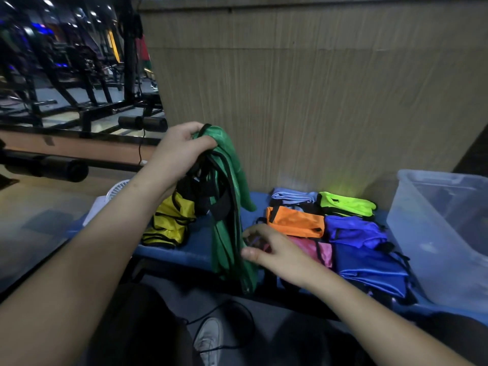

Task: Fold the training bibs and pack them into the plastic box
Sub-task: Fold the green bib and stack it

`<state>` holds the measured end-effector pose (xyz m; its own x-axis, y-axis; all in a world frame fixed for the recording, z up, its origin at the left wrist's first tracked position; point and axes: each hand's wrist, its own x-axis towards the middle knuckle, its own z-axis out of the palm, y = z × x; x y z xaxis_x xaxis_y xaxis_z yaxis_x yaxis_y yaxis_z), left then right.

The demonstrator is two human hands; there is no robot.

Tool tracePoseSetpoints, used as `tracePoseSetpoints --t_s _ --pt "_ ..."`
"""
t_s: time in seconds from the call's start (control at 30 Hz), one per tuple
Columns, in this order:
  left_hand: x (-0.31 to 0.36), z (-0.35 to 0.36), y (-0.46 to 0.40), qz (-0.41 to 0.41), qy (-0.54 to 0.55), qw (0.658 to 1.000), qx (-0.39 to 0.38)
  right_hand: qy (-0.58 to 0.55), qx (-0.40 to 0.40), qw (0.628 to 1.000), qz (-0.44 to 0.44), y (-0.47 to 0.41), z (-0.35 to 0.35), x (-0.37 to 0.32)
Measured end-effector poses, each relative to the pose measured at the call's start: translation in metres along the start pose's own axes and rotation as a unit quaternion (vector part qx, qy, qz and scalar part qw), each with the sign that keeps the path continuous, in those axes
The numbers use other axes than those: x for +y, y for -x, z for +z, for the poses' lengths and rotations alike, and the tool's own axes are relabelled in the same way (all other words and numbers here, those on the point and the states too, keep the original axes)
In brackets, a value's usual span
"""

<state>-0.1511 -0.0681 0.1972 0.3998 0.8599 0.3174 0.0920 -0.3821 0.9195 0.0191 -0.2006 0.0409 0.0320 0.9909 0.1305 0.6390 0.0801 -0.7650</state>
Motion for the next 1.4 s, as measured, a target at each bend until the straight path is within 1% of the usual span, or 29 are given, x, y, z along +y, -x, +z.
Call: tracePoseSetpoints --t_s 0.07,0.2,0.23,0.33,0.43,0.7,0.8,0.93,1.03,1.17,1.23,1.3,1.37,1.4 --pt "0.002 0.0 0.0 0.002 0.003 1.0 0.004 -0.017 -0.036 0.999 0.017 0.002 0.004 -0.002" --pt "0.004 0.0 0.0 0.012 0.022 1.0 0.006 -0.004 -0.112 0.993 0.029 0.009 0.006 -0.016" --pt "0.005 0.0 0.001 0.012 0.024 1.0 0.006 -0.004 -0.119 0.992 0.03 0.01 0.008 -0.018" --pt "0.005 0.001 0.0 0.009 0.022 1.0 0.003 -0.001 -0.081 0.996 0.028 0.008 0.018 -0.018" --pt "0.004 0.0 0.001 0.01 0.016 1.0 -0.005 -0.03 -0.04 0.998 0.026 0.003 0.023 -0.013" --pt "-0.012 -0.004 -0.002 -0.005 -0.007 1.0 -0.004 -0.068 0.046 0.996 0.047 -0.003 0.012 0.003" --pt "-0.023 -0.008 -0.003 -0.014 -0.048 0.999 -0.001 -0.076 0.078 0.993 0.041 -0.004 0.0 0.008" --pt "-0.046 -0.019 -0.005 -0.039 -0.127 0.991 -0.032 -0.088 0.109 0.99 0.033 -0.004 -0.025 0.006" --pt "-0.064 -0.021 -0.003 -0.055 -0.192 0.979 -0.047 -0.094 0.15 0.984 0.021 -0.002 -0.042 -0.006" --pt "-0.087 -0.011 0.004 -0.065 -0.234 0.966 -0.088 -0.117 0.169 0.979 -0.004 -0.003 -0.06 -0.031" --pt "-0.097 -0.005 0.01 -0.053 -0.26 0.958 -0.107 -0.12 0.171 0.978 -0.013 -0.007 -0.065 -0.04" --pt "-0.099 0.004 0.018 0.005 -0.254 0.961 -0.109 -0.113 0.171 0.979 -0.016 -0.01 -0.064 -0.047" --pt "-0.09 0.013 0.03 0.055 -0.188 0.97 -0.144 -0.106 0.17 0.98 -0.018 -0.013 -0.06 -0.05" --pt "-0.082 0.019 0.038 0.057 -0.144 0.971 -0.184 -0.1 0.174 0.98 -0.017 -0.015 -0.058 -0.05"
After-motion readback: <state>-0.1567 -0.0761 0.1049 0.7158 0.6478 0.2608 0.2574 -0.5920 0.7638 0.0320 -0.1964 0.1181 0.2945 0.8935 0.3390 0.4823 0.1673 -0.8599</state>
